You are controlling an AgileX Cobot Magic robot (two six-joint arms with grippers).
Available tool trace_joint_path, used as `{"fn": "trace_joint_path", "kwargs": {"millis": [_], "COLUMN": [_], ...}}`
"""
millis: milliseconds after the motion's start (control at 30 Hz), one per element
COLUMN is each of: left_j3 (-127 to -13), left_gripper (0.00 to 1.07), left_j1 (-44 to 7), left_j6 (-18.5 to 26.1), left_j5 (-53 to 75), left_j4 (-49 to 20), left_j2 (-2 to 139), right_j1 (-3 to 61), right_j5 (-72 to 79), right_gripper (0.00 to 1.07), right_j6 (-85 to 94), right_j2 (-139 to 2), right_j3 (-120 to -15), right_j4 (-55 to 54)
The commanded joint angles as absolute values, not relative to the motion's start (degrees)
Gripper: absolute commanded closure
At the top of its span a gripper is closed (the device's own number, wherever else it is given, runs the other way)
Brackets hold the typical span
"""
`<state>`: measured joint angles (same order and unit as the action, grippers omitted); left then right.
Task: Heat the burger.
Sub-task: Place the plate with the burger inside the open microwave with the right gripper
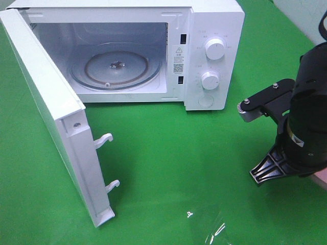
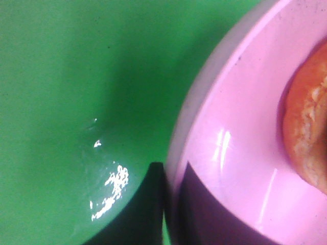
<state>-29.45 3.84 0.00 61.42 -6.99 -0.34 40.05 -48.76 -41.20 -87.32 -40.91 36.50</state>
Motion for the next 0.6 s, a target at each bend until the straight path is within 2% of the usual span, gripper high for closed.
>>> {"fn": "trace_joint_path", "kwargs": {"millis": [33, 600], "left_j3": [-29.5, -29.5], "left_gripper": [0.10, 0.10], "left_j1": [4.0, 4.0], "left_j6": [-0.5, -0.5], "left_j5": [61.0, 61.0], "left_j4": [-7.3, -7.3], "left_j2": [-1.2, -1.2], "right_j1": [42.5, 51.4], "right_j5": [-51.3, -53.2], "right_gripper": [1.07, 1.07], "right_j6": [-41.7, -41.7], "right_j2": [-85.5, -79.4], "right_j3": [-38.3, -30.3], "right_j4": [39.7, 38.2]}}
